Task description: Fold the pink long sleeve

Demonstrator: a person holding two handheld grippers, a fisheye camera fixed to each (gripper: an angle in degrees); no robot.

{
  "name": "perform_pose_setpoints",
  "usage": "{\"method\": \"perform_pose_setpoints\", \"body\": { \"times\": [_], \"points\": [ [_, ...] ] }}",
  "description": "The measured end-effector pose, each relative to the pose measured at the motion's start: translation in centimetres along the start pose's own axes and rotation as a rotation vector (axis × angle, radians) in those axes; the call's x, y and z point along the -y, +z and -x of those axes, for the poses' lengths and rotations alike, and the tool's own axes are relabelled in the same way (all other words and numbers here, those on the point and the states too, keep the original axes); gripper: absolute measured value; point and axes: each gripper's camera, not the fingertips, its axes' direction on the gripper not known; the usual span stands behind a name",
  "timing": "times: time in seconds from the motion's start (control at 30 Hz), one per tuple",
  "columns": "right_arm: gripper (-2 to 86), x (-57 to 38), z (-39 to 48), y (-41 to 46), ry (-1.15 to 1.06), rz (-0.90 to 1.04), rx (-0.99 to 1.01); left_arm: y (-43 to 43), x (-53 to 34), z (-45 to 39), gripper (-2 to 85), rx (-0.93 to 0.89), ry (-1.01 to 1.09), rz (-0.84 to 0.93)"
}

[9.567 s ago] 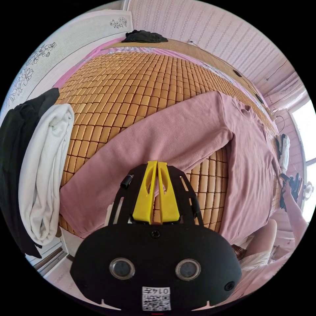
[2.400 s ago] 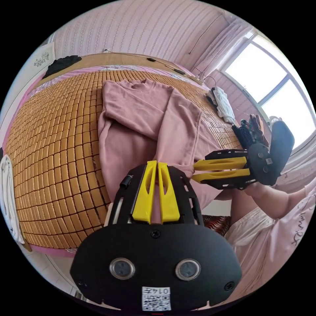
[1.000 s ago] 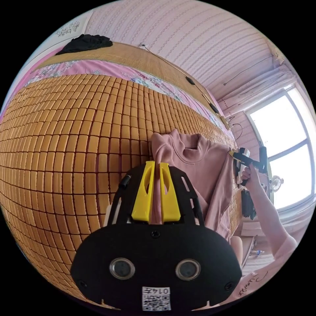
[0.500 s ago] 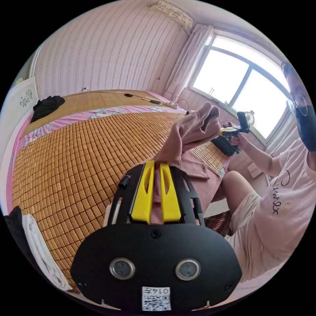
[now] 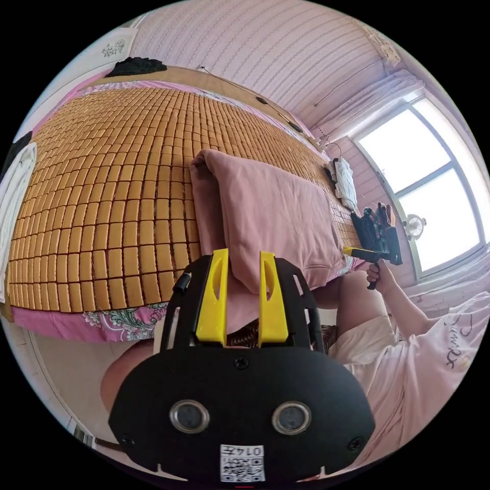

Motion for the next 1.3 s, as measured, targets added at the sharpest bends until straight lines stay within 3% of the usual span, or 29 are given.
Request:
{"method": "perform_pose_setpoints", "body": {
  "times": [0.07, 0.2, 0.4, 0.57, 0.7, 0.87, 0.97, 1.1, 1.3],
  "points": [
    [3.1, 0.4, 1.0, -0.7, -0.021, -0.012, -0.021, 2.0, 0.2, -1.5, 4.4, 0.057, 0.058, 0.094],
    [2.5, 0.9, 2.5, -0.9, -0.067, 0.001, -0.098, 3.1, -0.8, -5.7, 1.9, 0.236, 0.238, 0.099],
    [4.5, 3.5, 4.9, 3.3, -0.064, 0.096, -0.153, 6.1, -1.7, -7.6, 2.3, 0.256, 0.311, 0.204],
    [5.5, 4.9, 9.3, 2.5, -0.137, 0.117, -0.270, 3.9, -3.0, -9.9, 1.5, 0.278, 0.354, 0.114],
    [0.7, 8.3, 16.6, 4.1, -0.285, 0.111, -0.546, 3.9, -5.0, -14.9, -0.6, 0.321, 0.529, 0.008],
    [-0.7, 15.7, 27.7, 8.5, -0.566, 0.128, -0.442, 10.2, -5.2, -21.1, -0.9, 0.117, 0.639, 0.003],
    [-0.9, 20.9, 33.1, 12.7, -0.665, 0.194, -0.456, 13.9, -5.2, -23.6, -1.0, 0.135, 0.677, 0.000],
    [-0.5, 25.5, 36.0, 21.0, -0.654, 0.352, -0.548, 18.9, -6.8, -24.9, -1.0, 0.270, 0.808, 0.135],
    [-0.5, 28.9, 40.2, 22.5, -0.744, 0.419, -0.556, 20.2, -8.1, -25.7, -1.0, 0.274, 0.875, 0.079]
  ]
}}
